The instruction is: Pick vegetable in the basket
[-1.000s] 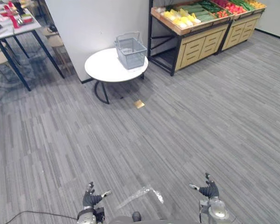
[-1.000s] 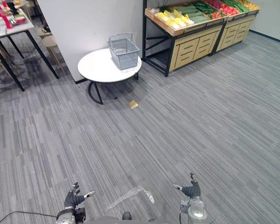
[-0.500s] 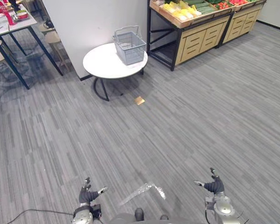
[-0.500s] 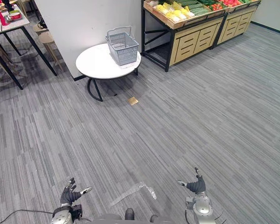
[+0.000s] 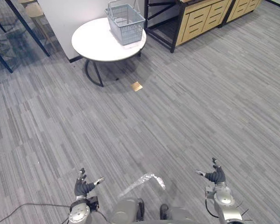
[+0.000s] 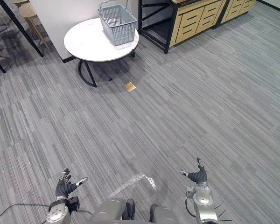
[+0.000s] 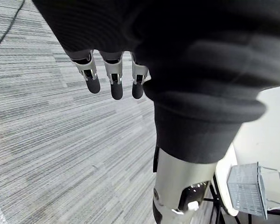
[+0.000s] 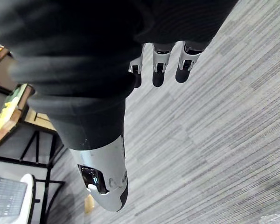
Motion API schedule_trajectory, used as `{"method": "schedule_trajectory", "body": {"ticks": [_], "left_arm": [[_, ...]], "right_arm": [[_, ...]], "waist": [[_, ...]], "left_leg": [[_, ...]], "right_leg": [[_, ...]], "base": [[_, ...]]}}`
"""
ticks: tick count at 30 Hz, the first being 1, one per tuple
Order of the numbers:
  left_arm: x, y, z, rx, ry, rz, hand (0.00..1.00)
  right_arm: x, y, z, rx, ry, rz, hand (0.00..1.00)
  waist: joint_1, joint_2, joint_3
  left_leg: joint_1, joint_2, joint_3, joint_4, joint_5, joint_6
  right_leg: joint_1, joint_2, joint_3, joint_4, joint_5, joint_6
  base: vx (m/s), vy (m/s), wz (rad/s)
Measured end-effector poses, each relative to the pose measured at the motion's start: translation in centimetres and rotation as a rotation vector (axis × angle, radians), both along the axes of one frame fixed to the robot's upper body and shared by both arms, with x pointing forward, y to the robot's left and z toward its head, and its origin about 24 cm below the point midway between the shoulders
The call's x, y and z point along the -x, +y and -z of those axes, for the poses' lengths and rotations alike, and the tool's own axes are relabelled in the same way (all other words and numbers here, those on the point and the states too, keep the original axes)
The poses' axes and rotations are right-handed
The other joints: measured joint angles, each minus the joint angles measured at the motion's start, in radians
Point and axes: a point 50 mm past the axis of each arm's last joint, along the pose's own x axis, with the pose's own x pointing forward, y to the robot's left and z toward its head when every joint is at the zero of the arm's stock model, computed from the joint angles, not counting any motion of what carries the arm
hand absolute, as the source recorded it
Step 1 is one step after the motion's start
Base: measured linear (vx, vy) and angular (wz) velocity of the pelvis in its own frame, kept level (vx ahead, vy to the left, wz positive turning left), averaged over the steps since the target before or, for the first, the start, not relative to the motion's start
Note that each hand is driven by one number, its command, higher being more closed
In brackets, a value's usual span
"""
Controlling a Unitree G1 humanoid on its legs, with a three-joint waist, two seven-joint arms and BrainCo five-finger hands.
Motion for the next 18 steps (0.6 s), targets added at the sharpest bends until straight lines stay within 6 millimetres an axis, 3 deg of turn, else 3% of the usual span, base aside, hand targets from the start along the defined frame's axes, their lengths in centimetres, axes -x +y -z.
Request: {"method": "schedule_trajectory", "body": {"ticks": [2, 3, 6, 8, 9, 10, 11, 12, 13, 14, 15, 16, 18], "left_arm": [[-0.3, 0.0, -0.2, -0.002, -0.012, 0.001, 0.0], [-0.3, -0.1, -0.2, -0.002, -0.013, 0.003, 0.0], [-1.2, 0.0, -0.5, -0.011, -0.033, -0.006, 0.0], [-2.1, -0.2, -0.6, -0.005, -0.043, -0.005, 0.0], [-2.5, -0.3, -0.5, -0.004, -0.039, 0.0, 0.0], [-2.8, -0.3, -0.3, -0.006, -0.03, 0.008, 0.0], [-2.3, -0.2, 0.1, -0.01, -0.004, 0.012, 0.0], [-2.3, -0.4, 0.3, -0.002, 0.007, 0.016, 0.0], [-2.7, -0.7, 0.3, 0.008, 0.004, 0.02, 0.0], [-2.8, -0.6, 0.3, 0.006, 0.001, 0.012, 0.0], [-2.0, -0.3, 0.6, 0.012, 0.02, -0.012, 0.0], [-1.6, -0.2, 0.7, 0.006, 0.031, -0.006, 0.0], [-1.5, -0.2, 0.8, 0.007, 0.035, -0.007, 0.0]], "right_arm": [[0.1, 0.4, -0.5, -0.002, -0.027, -0.014, 0.0], [0.2, 0.5, -0.5, -0.001, -0.032, -0.015, 0.0], [-0.2, 0.5, -0.8, -0.001, -0.044, -0.02, 0.0], [-1.0, 0.4, -1.3, 0.008, -0.068, -0.027, 0.0], [-1.6, 0.4, -1.7, 0.011, -0.085, -0.033, 0.0], [-1.7, 0.5, -1.7, 0.012, -0.088, -0.037, 0.0], [-1.7, 0.4, -1.7, 0.019, -0.084, -0.044, 0.0], [-1.8, 0.2, -1.8, 0.029, -0.083, -0.046, 0.0], [-2.5, 0.0, -2.2, 0.036, -0.099, -0.053, 0.0], [-3.0, 0.6, -2.4, 0.028, -0.109, -0.071, 0.0], [-3.3, 1.5, -2.4, 0.024, -0.109, -0.113, 0.0], [-3.3, 2.1, -2.2, 0.015, -0.108, -0.129, 0.0], [-3.5, 2.9, -2.2, -0.011, -0.119, -0.125, 0.0]], "waist": [[-0.002, -0.013, 0.009], [-0.011, -0.014, 0.015], [-0.031, -0.014, 0.021], [-0.045, -0.003, 0.038], [-0.062, -0.007, 0.05], [-0.072, -0.019, 0.051], [-0.093, -0.039, 0.038], [-0.102, -0.018, 0.039], [-0.103, 0.025, 0.038], [-0.106, 0.029, 0.039], [-0.096, 0.034, 0.044], [-0.086, 0.039, 0.048], [-0.038, 0.014, 0.06]], "left_leg": [[0.061, -0.025, -0.014, 0.004, -0.039, 0.012], [0.11, -0.033, -0.039, -0.003, -0.063, 0.015], [0.193, -0.022, -0.097, -0.063, -0.08, 0.01], [0.265, 0.004, -0.143, -0.129, -0.078, -0.008], [0.326, 0.019, -0.177, -0.17, -0.071, -0.026], [0.399, 0.02, -0.243, -0.203, -0.075, -0.042], [0.46, 0.024, -0.313, -0.192, -0.087, -0.064], [0.469, 0.046, -0.333, -0.173, -0.083, -0.071], [0.432, 0.089, -0.347, -0.095, -0.026, -0.162], [0.38, 0.082, -0.357, 0.032, 0.103, -0.184], [0.31, 0.076, -0.353, 0.252, 0.364, -0.214], [0.221, 0.108, -0.31, 0.477, 0.325, -0.165], [0.038, 0.138, -0.195, 0.707, 0.222, -0.073]], "right_leg": [[-0.066, -0.007, -0.01, 0.204, -0.028, 0.001], [-0.086, -0.01, -0.036, 0.231, -0.049, -0.015], [-0.212, -0.006, -0.115, 0.17, -0.064, -0.028], [-0.297, 0.001, -0.172, 0.028, 0.012, -0.03], [-0.321, 0.002, -0.205, -0.116, 0.12, -0.042], [-0.34, -0.01, -0.218, -0.308, 0.28, -0.059], [-0.339, -0.026, -0.219, -0.348, 0.468, -0.127], [-0.343, -0.018, -0.24, -0.31, 0.511, -0.179], [-0.355, 0.008, -0.277, -0.234, 0.431, -0.209], [-0.331, 0.022, -0.294, -0.207, 0.368, -0.223], [-0.216, 0.066, -0.291, -0.254, 0.313, -0.241], [-0.092, 0.112, -0.283, -0.336, 0.298, -0.254], [0.09, 0.147, -0.241, -0.437, 0.271, -0.277]], "base": [[0.37, 0.109, 0.34], [0.5, 0.056, 0.59], [0.51, -0.005, 0.59], [0.51, -0.046, 0.68], [0.78, -0.119, 0.91], [1.12, -0.263, 1.24], [1.04, -0.287, 1.06], [0.9, -0.298, 0.69], [0.72, -0.258, 0.29], [1.05, -0.388, 0.11], [1.08, -0.393, 0.05], [0.94, -0.333, -0.11], [0.82, -0.266, -0.3]]}}
